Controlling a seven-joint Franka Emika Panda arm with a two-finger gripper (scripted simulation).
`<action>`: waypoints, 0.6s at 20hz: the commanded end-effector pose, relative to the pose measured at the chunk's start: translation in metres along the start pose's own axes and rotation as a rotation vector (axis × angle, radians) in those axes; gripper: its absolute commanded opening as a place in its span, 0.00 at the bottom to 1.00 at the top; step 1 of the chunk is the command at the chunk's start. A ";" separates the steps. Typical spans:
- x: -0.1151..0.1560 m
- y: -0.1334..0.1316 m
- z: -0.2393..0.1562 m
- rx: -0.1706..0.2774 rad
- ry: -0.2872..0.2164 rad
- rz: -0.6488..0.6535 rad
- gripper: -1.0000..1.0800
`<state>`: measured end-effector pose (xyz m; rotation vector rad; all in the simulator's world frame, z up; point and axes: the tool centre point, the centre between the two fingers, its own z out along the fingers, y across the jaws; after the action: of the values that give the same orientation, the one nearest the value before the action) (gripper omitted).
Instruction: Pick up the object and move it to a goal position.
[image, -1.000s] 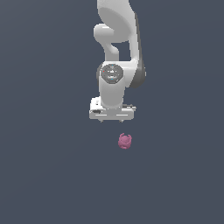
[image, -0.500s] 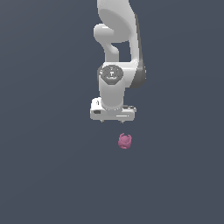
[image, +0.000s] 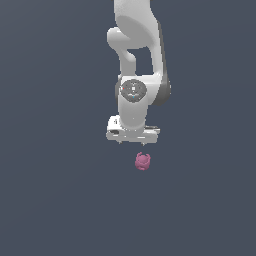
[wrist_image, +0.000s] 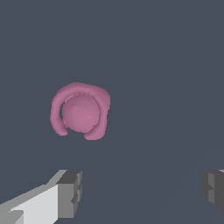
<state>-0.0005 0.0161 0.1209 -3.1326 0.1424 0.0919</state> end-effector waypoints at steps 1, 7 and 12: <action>0.008 -0.008 0.004 -0.001 0.009 0.024 0.96; 0.029 -0.034 0.017 0.000 0.035 0.098 0.96; 0.040 -0.049 0.024 0.002 0.051 0.140 0.96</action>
<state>0.0390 0.0575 0.0964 -3.1233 0.3416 0.0205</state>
